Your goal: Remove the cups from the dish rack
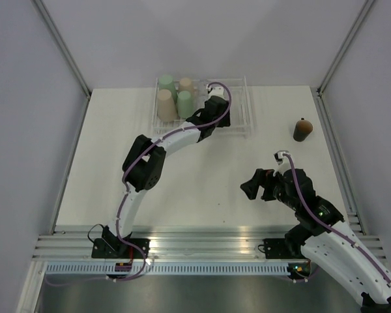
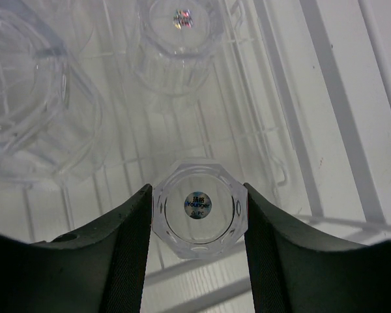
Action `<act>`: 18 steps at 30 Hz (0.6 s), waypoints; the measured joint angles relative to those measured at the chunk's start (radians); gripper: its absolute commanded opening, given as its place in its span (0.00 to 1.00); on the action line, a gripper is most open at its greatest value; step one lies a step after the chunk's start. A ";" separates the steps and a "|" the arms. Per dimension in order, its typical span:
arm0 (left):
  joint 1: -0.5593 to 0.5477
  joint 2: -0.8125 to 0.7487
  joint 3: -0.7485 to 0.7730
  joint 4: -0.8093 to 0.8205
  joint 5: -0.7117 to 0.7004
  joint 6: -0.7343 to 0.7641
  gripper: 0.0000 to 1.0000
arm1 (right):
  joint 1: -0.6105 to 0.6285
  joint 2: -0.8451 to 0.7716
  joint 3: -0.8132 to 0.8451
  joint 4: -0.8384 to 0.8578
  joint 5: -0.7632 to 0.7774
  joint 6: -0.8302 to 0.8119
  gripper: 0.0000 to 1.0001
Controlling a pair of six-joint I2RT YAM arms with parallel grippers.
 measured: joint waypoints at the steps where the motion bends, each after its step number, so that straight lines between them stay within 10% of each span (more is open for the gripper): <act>1: -0.004 -0.027 -0.036 -0.001 -0.003 0.004 0.02 | 0.000 0.000 0.000 0.000 0.001 0.000 0.98; 18: 0.006 -0.612 -0.493 0.345 0.029 0.013 0.02 | 0.000 0.107 0.009 0.106 0.038 0.003 0.98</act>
